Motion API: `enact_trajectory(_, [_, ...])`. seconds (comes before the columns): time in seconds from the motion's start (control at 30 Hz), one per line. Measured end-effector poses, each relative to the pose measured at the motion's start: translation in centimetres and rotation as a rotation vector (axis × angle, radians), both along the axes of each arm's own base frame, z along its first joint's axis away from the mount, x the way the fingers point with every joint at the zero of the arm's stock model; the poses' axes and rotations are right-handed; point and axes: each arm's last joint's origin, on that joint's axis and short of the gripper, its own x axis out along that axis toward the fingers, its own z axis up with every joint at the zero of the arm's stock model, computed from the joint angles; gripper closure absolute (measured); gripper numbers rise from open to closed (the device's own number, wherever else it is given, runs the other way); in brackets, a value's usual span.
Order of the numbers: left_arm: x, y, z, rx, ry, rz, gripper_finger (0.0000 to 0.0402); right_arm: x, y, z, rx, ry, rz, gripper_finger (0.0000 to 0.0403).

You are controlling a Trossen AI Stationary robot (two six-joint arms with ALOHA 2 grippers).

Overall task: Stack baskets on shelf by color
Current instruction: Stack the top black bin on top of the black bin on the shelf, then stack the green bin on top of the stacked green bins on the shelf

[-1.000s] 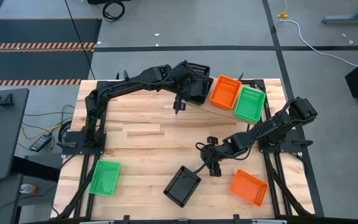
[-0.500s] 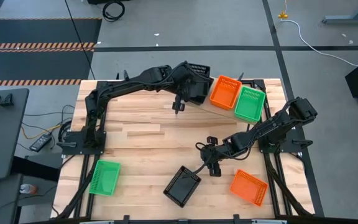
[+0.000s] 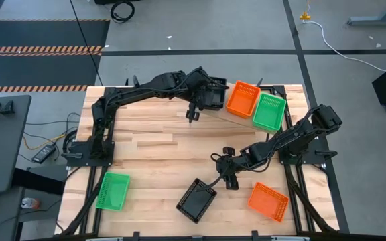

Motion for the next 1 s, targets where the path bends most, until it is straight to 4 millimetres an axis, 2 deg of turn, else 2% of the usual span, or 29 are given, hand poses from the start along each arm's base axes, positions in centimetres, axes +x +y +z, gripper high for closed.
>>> enact_trajectory(0.3, [-0.3, 0.1, -0.2, 0.018, 0.042, 0.071, 0.0317, 0.0, 0.0, 0.0, 0.000, 0.000, 0.000, 0.0176])
enact_trajectory(0.63, [-0.9, 0.5, -0.5, 0.023, 0.092, 0.148, 0.0306, 0.0, 0.0, 0.0, 0.000, 0.000, 0.000, 0.0176])
enact_trajectory(0.83, [-0.7, -0.2, -0.1, 0.011, 0.074, 0.150, 0.0305, 0.0, 0.0, 0.0, 0.000, 0.000, 0.000, 0.0176])
enact_trajectory(1.0, [-0.7, -1.7, -0.3, -0.009, 0.108, 0.154, 0.0304, 0.0, 0.0, 0.0, 0.000, 0.000, 0.000, 0.0176])
